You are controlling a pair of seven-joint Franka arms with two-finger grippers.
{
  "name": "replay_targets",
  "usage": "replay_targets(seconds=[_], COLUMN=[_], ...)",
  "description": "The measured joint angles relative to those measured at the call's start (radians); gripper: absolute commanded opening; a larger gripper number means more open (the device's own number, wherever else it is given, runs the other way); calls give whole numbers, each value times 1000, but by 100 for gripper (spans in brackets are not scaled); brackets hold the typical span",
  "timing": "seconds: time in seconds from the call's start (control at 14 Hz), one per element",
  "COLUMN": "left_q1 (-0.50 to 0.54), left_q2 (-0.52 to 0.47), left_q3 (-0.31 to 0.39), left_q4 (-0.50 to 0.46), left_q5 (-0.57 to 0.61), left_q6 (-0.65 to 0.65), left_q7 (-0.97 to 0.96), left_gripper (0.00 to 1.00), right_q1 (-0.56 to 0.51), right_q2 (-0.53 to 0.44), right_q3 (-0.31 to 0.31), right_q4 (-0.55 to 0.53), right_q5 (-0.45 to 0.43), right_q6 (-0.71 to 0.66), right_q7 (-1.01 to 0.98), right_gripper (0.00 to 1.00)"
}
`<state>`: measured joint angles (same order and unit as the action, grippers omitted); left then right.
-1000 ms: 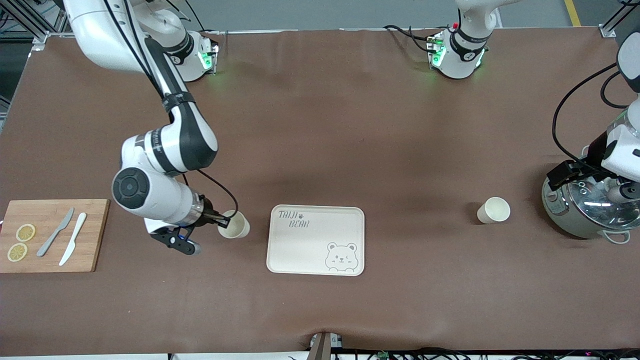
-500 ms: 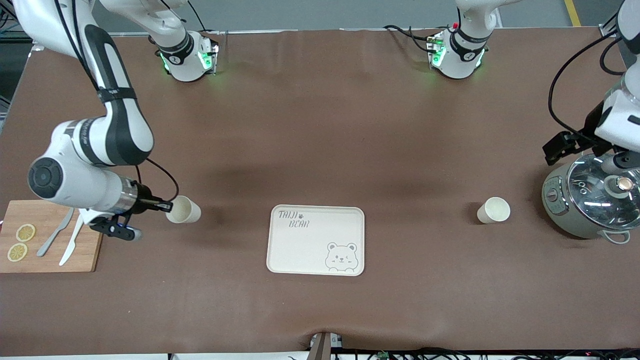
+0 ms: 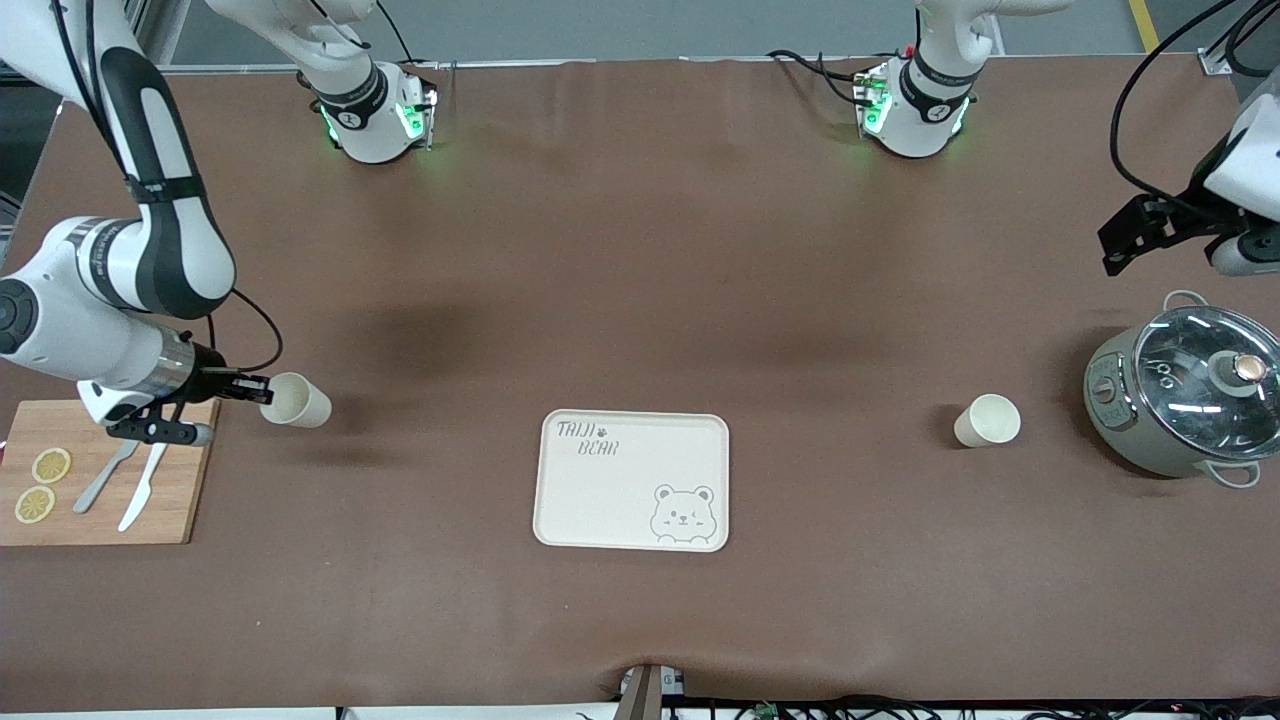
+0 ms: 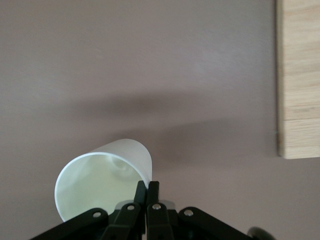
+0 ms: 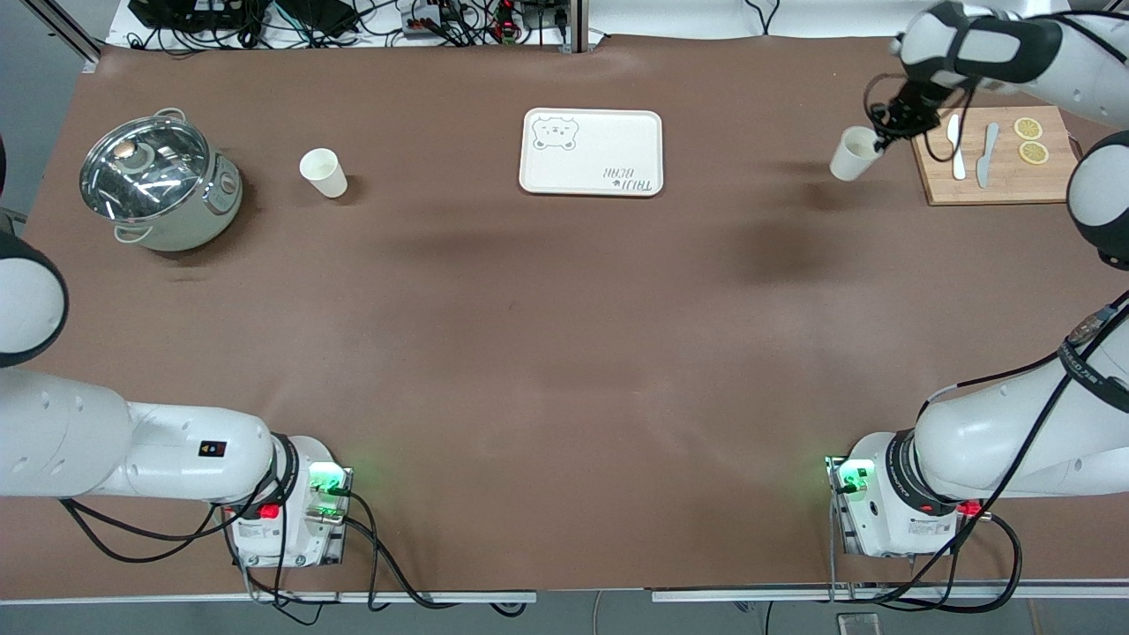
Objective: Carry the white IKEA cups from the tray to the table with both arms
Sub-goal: 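Lower the cup onto the table and open the right gripper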
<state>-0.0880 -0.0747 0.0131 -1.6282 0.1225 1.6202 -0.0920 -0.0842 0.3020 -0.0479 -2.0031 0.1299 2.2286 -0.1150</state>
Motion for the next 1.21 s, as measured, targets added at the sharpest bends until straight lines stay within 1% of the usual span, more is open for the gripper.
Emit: replay_targets(seconds=[0.14,0.29,0.64,0.79,0.86,0.93,1.0,1.21], left_q1=[-3,-4,-16,-18,-20,-21,-22,-26], left_q2=[-25,-37,-41,-41,-40,-38,-34,-23], left_q3=[17,18,18,18,18,16,11,-2], left_q4=[-13,-17,-16,-16,-16,-16,-17,-16], left_q5=[-10,-22,-69,-77,-77,-78,-78,-84], left_q6=[-26,-49,-79,-80,-81,-82,-82,-82], left_q7=[27,29,29,29,29,29,29,29], left_gripper=[100,100,100,100,100,100,100,100], right_q1=[-14,-16,-27,-59,-77,-89,-93,-92], right_q2=[1,3,14,33,43,49,51,51], right_q3=[0,1,1,1,1,1,1,9], right_q4=[-38,-54,-88,-91,-91,-91,-90,-90], right_q5=[0,0,-1,-1,-1,-1,-1,-1], right_q6=[24,34,71,89,94,96,96,96], right_q7=[-32,-57,-74,-122,-146,-158,-165,-165], right_gripper=[0,0,0,0,5,33,99,100])
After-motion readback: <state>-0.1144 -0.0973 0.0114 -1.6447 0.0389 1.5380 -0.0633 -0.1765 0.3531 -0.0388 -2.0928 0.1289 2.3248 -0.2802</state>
